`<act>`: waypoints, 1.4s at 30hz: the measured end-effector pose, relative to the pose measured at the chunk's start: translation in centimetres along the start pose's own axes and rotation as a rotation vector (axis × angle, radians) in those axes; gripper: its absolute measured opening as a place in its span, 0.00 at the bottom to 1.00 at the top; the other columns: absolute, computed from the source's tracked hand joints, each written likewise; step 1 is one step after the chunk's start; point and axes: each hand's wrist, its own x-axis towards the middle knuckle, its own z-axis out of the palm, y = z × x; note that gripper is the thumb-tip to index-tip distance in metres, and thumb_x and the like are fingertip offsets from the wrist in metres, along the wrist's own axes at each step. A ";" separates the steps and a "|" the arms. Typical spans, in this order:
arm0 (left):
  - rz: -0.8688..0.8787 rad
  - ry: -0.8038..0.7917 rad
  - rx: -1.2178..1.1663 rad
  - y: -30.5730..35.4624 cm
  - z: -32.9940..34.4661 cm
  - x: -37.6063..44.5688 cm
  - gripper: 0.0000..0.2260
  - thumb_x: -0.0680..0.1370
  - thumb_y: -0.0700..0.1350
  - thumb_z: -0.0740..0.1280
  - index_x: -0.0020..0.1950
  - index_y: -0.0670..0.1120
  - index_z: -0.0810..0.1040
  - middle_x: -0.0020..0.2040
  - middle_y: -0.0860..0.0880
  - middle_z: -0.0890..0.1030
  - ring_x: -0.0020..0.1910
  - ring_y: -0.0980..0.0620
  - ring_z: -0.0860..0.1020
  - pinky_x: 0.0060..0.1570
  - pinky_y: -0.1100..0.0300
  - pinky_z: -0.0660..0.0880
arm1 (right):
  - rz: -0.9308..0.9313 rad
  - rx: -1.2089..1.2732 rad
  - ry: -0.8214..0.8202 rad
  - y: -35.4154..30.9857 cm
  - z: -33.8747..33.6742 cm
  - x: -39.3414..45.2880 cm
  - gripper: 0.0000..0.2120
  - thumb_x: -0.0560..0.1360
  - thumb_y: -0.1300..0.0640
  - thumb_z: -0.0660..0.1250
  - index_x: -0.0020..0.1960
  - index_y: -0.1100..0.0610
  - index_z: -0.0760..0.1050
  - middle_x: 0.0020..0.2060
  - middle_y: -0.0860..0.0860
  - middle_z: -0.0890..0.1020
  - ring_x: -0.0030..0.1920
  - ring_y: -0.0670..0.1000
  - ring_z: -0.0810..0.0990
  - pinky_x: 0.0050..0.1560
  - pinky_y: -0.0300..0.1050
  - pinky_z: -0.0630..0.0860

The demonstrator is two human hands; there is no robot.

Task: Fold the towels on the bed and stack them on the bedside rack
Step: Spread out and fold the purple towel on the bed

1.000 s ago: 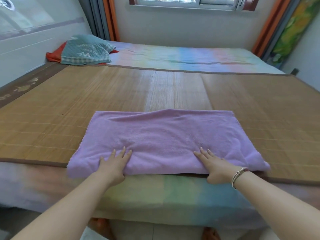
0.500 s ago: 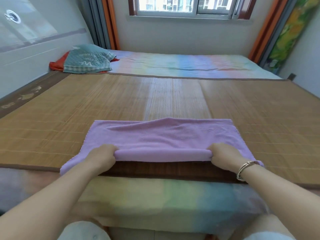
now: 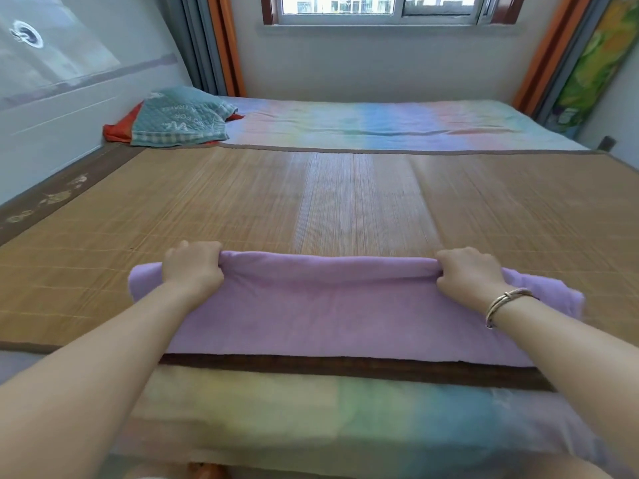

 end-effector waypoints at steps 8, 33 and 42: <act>-0.136 -0.128 -0.204 4.4 7.7 0.0 0.26 0.81 0.42 0.52 0.79 0.49 0.49 0.79 0.49 0.43 0.77 0.42 0.45 0.74 0.42 0.44 | -0.002 0.014 0.070 -1.7 6.7 3.2 0.23 0.79 0.56 0.54 0.74 0.56 0.58 0.73 0.55 0.65 0.73 0.55 0.62 0.72 0.55 0.58; 0.245 -0.289 -0.348 19.5 6.6 -6.3 0.24 0.81 0.59 0.48 0.77 0.61 0.50 0.79 0.56 0.43 0.78 0.48 0.43 0.72 0.36 0.46 | 0.574 0.914 0.060 14.2 11.0 -3.4 0.18 0.78 0.53 0.61 0.62 0.64 0.72 0.59 0.61 0.77 0.56 0.58 0.74 0.53 0.46 0.68; 0.228 -0.420 -0.295 21.7 6.8 -7.4 0.26 0.79 0.65 0.47 0.76 0.65 0.47 0.78 0.60 0.39 0.77 0.49 0.38 0.71 0.33 0.41 | 0.549 1.460 -0.341 12.3 8.2 -2.7 0.24 0.75 0.41 0.63 0.66 0.52 0.73 0.58 0.51 0.80 0.57 0.52 0.80 0.47 0.40 0.75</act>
